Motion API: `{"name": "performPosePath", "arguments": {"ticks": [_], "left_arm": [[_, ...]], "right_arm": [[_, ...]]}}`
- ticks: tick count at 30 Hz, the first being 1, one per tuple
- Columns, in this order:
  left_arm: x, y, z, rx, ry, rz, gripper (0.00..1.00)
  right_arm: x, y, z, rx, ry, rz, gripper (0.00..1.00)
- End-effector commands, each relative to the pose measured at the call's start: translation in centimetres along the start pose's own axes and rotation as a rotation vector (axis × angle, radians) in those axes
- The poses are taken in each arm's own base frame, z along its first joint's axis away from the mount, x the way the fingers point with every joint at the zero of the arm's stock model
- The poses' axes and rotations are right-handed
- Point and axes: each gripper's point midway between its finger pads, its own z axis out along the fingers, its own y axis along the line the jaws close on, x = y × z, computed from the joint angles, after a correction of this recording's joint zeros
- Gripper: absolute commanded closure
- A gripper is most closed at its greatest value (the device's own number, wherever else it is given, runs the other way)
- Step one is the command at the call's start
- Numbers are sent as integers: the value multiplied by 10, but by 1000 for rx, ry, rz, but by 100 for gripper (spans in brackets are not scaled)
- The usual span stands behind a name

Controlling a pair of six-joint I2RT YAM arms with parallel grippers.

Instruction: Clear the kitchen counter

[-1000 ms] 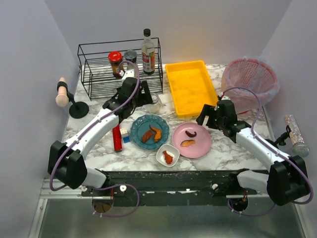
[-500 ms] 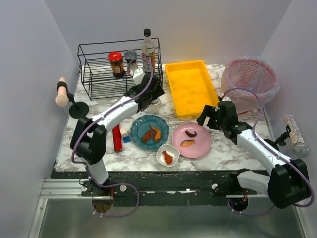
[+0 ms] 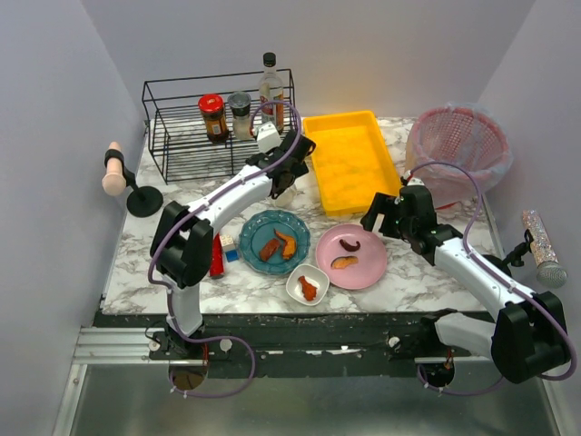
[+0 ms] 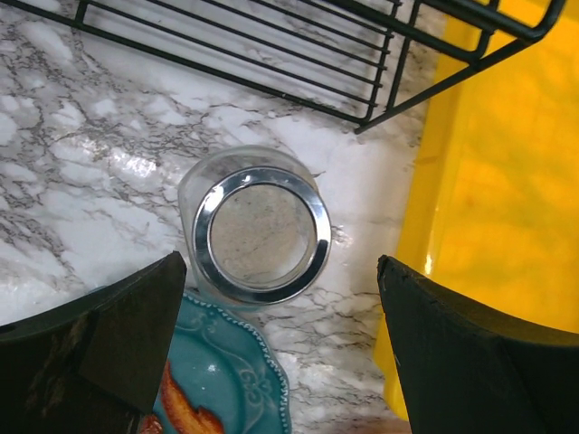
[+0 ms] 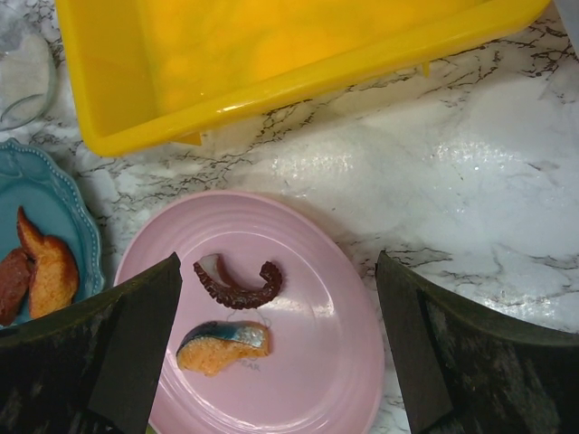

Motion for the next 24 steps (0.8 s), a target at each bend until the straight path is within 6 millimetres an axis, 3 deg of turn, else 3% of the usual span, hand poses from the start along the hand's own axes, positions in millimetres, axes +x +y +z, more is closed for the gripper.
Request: {"name": "performPosePath", "arguments": {"ticks": [1,24], "left_arm": [[13,21,7,-85,2,32,1],[34,19,42,-142,25,65,1]], "right_arm": [[6,-3,0,12,9,1,4],[7,-5,0,18,3,0,4]]}}
